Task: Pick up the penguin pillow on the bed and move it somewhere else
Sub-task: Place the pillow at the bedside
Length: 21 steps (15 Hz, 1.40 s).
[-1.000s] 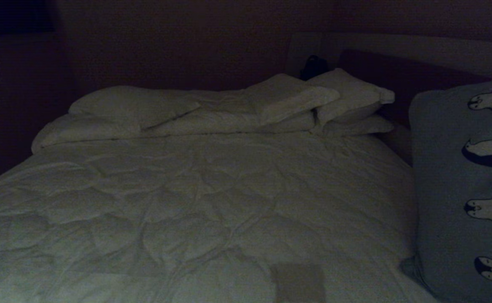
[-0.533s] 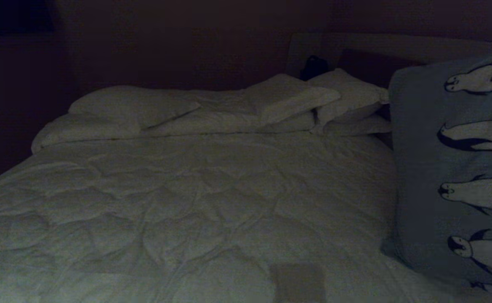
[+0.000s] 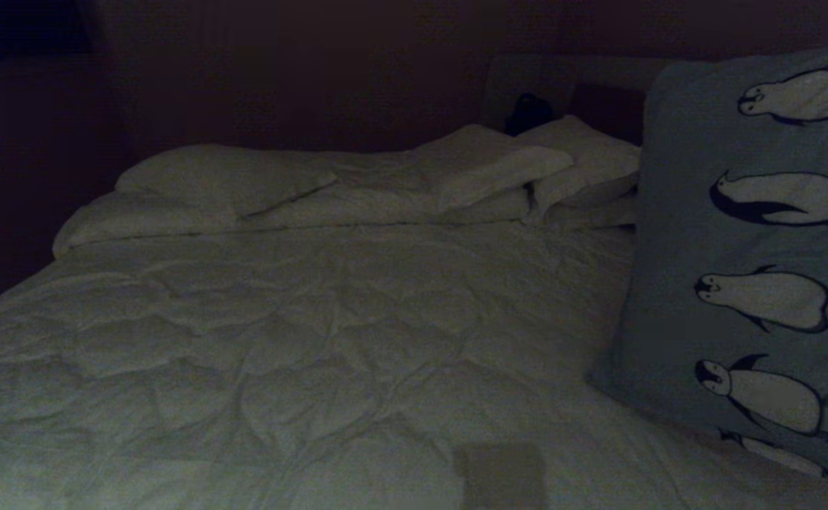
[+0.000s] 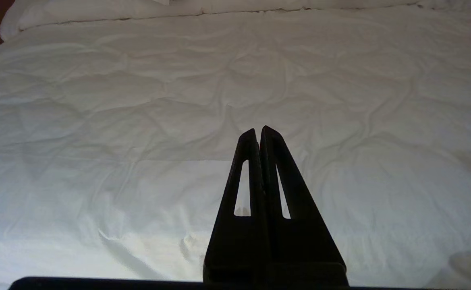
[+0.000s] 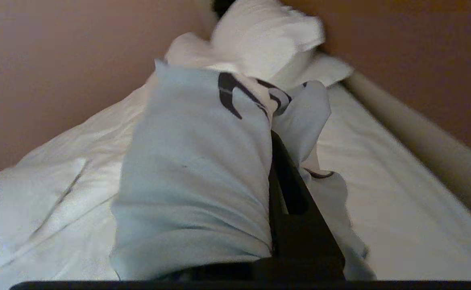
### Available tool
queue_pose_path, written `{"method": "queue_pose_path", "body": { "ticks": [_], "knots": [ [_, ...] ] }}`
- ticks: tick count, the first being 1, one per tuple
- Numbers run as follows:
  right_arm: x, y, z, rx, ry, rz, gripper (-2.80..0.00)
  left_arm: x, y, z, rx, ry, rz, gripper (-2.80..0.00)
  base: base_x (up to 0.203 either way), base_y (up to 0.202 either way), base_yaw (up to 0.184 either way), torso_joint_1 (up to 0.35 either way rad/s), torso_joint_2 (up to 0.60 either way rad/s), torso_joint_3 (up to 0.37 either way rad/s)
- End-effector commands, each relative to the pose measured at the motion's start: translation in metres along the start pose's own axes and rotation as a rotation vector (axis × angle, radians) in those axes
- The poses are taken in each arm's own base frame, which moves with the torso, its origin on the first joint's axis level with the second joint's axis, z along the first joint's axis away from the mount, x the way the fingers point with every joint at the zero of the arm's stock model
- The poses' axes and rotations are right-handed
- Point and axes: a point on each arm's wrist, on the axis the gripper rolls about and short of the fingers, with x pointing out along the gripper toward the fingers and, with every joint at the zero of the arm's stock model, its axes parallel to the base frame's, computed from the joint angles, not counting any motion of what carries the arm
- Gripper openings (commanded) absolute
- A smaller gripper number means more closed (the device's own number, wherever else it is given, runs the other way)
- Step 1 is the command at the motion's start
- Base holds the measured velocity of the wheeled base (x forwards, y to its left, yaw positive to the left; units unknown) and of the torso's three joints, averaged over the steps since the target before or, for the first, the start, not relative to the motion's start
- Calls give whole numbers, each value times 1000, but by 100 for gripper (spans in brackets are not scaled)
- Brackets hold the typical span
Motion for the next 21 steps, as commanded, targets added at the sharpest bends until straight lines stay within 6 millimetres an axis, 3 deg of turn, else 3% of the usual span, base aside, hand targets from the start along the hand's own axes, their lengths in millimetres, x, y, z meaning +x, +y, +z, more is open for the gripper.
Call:
{"method": "queue_pose_path", "body": {
  "ticks": [1,5,8,13,16,19,21],
  "knots": [
    [-8,13,2,1,-5,33,-280,0,0,0,0,-1,1,-280,0,0,0,0,0,0],
    [-26,43,4,-2,-11,123,-280,0,0,0,0,0,1,-280,0,0,0,0,0,0],
    [-28,51,1,1,7,146,-280,0,0,0,0,-1,1,-280,0,0,0,0,0,0],
    [1,39,-24,6,79,95,-280,0,0,0,0,0,1,-280,0,0,0,0,0,0],
    [24,23,-53,-7,171,50,-280,0,0,0,0,1,1,-280,0,0,0,0,0,0],
    [61,-22,-105,-45,330,-64,-280,0,0,0,0,-1,1,-280,0,0,0,0,0,0],
    [71,-50,-123,-50,348,-118,-280,0,0,0,0,1,1,-280,0,0,0,0,0,0]
  ]
}}
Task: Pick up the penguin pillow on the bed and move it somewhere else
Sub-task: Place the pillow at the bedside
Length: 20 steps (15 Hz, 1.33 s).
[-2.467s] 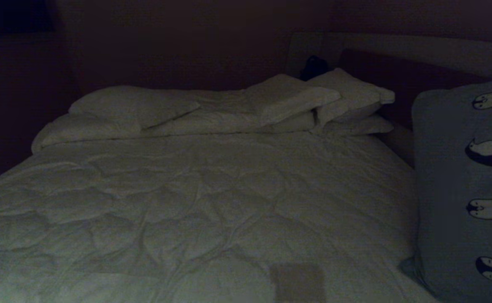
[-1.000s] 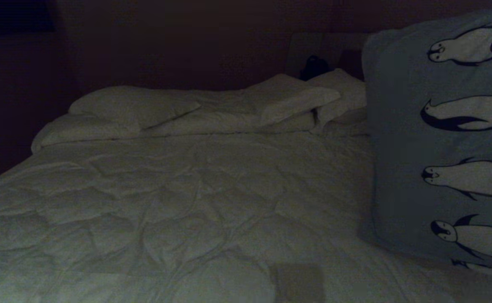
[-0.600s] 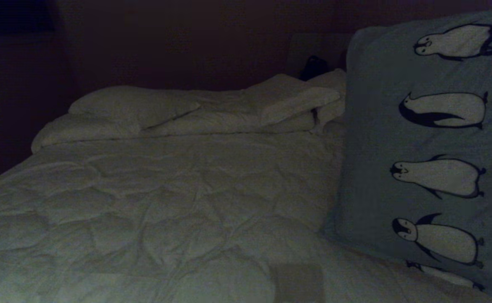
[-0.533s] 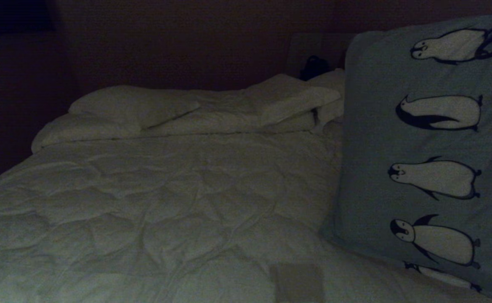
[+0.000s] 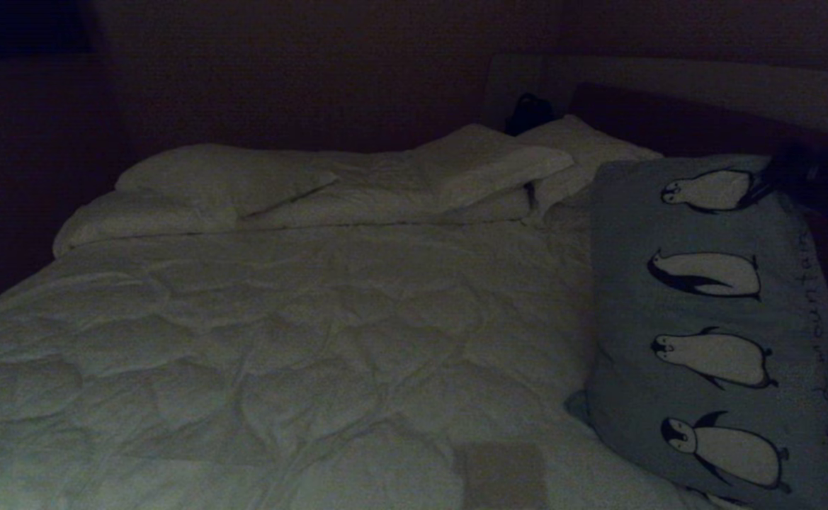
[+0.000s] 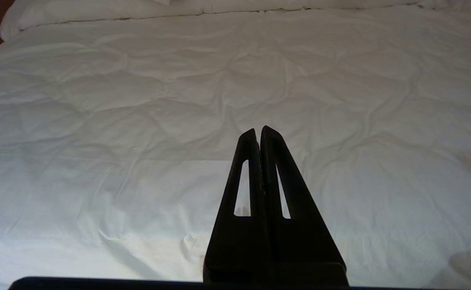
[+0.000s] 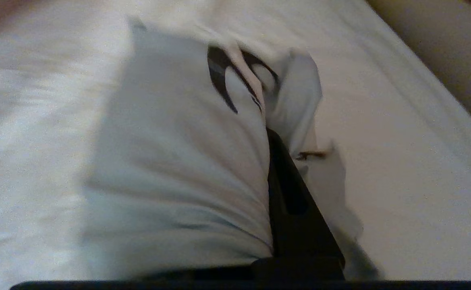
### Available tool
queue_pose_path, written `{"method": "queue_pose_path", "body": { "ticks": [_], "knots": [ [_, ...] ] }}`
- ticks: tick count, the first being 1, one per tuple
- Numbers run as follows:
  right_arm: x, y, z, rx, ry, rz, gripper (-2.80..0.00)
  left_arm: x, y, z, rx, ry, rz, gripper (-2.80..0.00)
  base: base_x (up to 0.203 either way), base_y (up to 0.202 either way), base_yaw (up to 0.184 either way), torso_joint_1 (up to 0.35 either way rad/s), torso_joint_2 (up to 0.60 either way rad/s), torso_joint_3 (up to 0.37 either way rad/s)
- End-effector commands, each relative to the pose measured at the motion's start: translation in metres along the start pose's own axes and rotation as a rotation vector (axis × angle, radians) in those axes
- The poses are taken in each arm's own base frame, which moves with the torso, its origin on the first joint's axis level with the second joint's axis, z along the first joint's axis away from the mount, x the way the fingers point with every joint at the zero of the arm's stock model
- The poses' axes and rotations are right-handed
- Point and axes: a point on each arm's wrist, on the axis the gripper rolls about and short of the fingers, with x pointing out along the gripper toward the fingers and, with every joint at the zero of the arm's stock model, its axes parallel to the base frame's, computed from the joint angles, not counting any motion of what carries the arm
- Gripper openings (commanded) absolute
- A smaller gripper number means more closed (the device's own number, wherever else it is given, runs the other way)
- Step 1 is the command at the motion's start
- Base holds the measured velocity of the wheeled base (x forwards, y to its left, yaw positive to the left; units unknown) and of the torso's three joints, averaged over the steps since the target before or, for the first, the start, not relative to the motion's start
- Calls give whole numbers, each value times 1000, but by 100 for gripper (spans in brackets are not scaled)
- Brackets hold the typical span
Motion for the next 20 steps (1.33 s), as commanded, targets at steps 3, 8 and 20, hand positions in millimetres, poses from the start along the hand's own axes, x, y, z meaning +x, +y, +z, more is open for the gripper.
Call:
{"method": "queue_pose_path", "body": {
  "ticks": [3,8,20],
  "knots": [
    [34,-66,-30,-15,37,-140,-280,0,0,0,0,0,1,-280,0,0,0,0,0,0],
    [29,-142,-48,-36,-15,-313,-280,0,0,0,0,-1,1,-280,0,0,0,0,0,0],
    [16,-223,-67,-1,25,-470,0,0,0,0,0,-1,1,-280,0,0,0,0,0,0]
  ]
}}
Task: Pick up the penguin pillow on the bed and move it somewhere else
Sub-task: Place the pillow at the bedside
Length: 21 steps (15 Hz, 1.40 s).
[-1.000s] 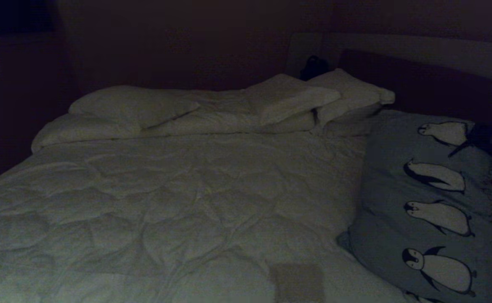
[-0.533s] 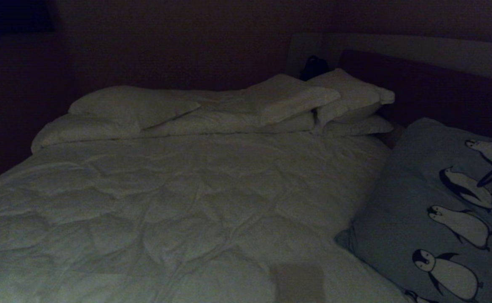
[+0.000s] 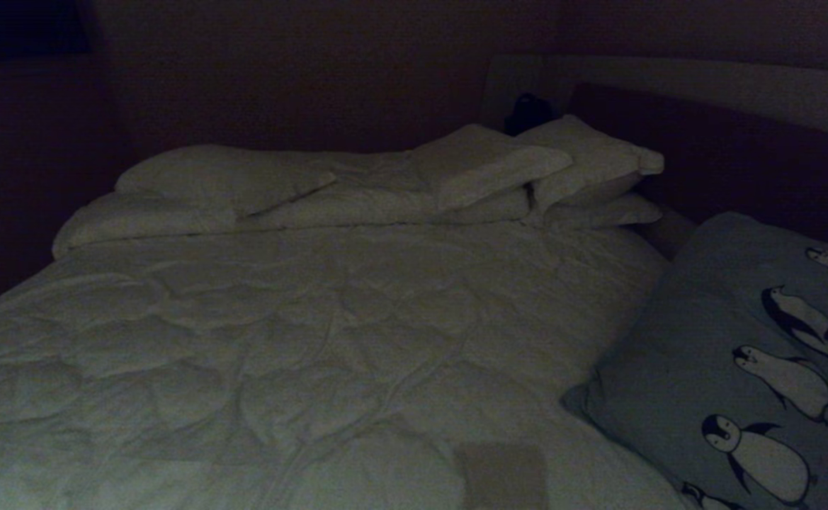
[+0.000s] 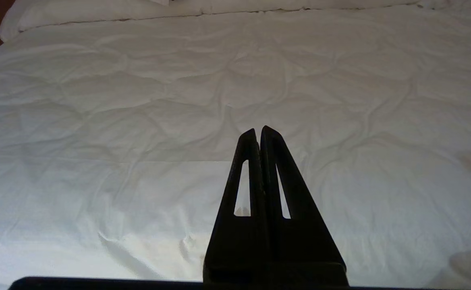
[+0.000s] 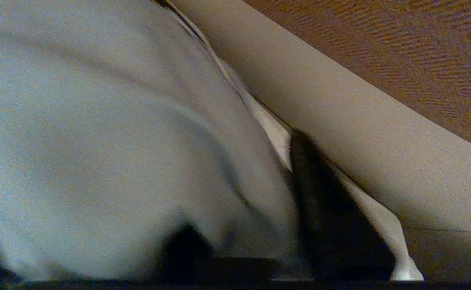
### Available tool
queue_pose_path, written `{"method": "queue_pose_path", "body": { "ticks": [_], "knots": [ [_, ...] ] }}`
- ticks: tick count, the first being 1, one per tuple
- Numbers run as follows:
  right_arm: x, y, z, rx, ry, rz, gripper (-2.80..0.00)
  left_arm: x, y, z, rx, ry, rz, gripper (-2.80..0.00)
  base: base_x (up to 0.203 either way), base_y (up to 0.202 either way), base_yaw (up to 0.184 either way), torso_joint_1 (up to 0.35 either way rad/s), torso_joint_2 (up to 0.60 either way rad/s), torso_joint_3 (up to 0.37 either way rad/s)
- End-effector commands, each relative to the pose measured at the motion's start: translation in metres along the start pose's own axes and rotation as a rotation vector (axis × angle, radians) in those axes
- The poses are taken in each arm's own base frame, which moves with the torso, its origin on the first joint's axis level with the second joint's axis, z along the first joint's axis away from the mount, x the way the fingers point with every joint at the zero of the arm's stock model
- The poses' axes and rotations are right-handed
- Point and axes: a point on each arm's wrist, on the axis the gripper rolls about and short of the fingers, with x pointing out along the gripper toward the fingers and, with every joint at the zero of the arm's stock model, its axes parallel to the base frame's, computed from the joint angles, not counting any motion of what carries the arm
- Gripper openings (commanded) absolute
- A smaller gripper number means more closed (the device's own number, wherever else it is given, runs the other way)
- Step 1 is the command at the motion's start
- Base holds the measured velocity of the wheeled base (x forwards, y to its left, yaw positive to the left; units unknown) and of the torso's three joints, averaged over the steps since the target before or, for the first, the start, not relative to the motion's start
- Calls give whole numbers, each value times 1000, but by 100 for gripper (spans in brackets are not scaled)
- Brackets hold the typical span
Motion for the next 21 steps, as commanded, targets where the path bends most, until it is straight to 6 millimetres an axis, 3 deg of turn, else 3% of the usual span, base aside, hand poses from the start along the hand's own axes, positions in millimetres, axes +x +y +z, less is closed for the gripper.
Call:
{"method": "queue_pose_path", "body": {
  "ticks": [1,6,9,12,14,18,19,21],
  "knots": [
    [-14,0,11,3,-37,12,0,0,0,0,0,-1,1,-280,0,0,0,0,0,0],
    [-108,16,63,-17,-206,113,0,0,0,0,0,1,1,-280,0,0,0,0,0,0],
    [-151,24,78,-29,-253,157,0,0,0,0,0,-1,1,-280,0,0,0,0,0,0],
    [-162,26,81,-23,-266,168,0,0,0,0,0,1,1,-280,0,0,0,0,0,0],
    [-159,33,75,-26,-226,187,0,0,0,0,0,0,1,-280,0,0,0,0,0,0],
    [-142,79,54,-70,-84,294,0,0,0,0,0,1,1,-280,0,0,0,0,0,0],
    [-140,88,46,-78,-30,300,-280,0,0,0,0,-1,1,-280,0,0,0,0,0,0],
    [-134,96,28,-94,86,275,-280,0,0,0,0,1,1,-280,0,0,0,0,0,0]
  ]
}}
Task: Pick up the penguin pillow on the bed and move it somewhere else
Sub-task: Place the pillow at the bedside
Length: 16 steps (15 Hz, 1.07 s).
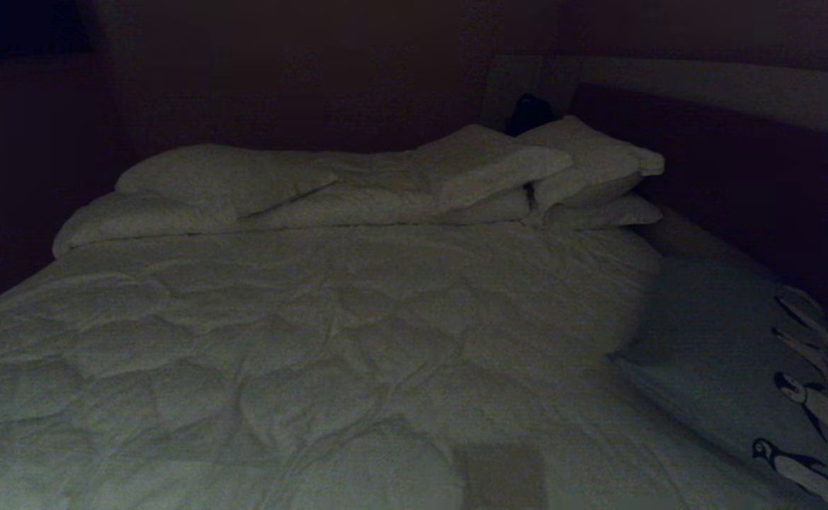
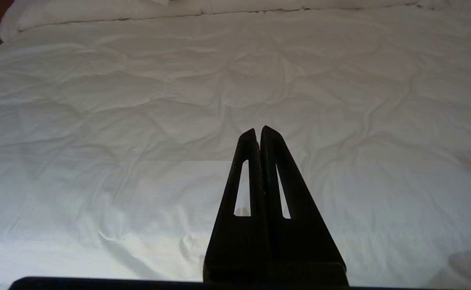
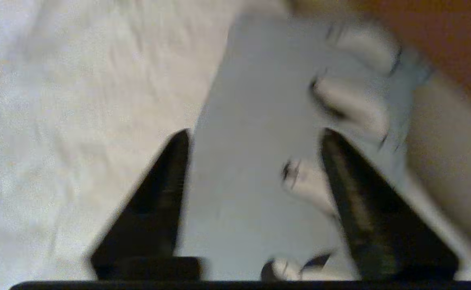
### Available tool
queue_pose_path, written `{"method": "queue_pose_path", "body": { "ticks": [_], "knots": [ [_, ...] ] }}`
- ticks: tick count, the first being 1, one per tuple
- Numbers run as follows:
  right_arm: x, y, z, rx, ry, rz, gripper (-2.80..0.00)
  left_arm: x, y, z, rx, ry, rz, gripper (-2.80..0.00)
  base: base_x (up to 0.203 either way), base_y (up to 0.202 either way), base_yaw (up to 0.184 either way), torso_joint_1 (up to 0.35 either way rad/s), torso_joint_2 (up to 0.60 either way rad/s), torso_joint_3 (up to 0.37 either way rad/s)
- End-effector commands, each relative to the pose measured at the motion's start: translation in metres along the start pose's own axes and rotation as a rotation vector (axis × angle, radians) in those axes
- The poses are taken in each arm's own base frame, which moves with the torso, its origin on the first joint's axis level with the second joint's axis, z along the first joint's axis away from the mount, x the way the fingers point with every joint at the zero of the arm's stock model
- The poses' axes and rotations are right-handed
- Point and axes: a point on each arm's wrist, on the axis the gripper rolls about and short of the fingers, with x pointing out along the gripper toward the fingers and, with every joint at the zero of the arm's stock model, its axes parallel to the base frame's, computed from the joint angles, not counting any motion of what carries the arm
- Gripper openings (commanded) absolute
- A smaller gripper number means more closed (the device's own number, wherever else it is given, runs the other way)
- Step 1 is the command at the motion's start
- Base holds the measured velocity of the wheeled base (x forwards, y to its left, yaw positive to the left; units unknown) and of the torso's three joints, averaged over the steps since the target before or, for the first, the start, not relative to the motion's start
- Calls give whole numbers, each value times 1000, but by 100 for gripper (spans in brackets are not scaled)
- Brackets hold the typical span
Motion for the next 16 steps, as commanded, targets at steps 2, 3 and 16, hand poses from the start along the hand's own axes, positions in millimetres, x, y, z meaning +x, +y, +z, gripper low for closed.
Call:
{"method": "queue_pose_path", "body": {
  "ticks": [2,3,16],
  "knots": [
    [3,3,-33,-37,215,-25,-280,0,0,0,0,1,1,-280,0,0,0,0,0,0],
    [0,3,-39,-96,242,-19,-280,0,0,0,0,-1,1,-280,0,0,0,0,0,0],
    [-31,89,-117,-832,392,113,-280,0,0,0,0,-1,1,-280,0,0,0,0,0,0]
  ]
}}
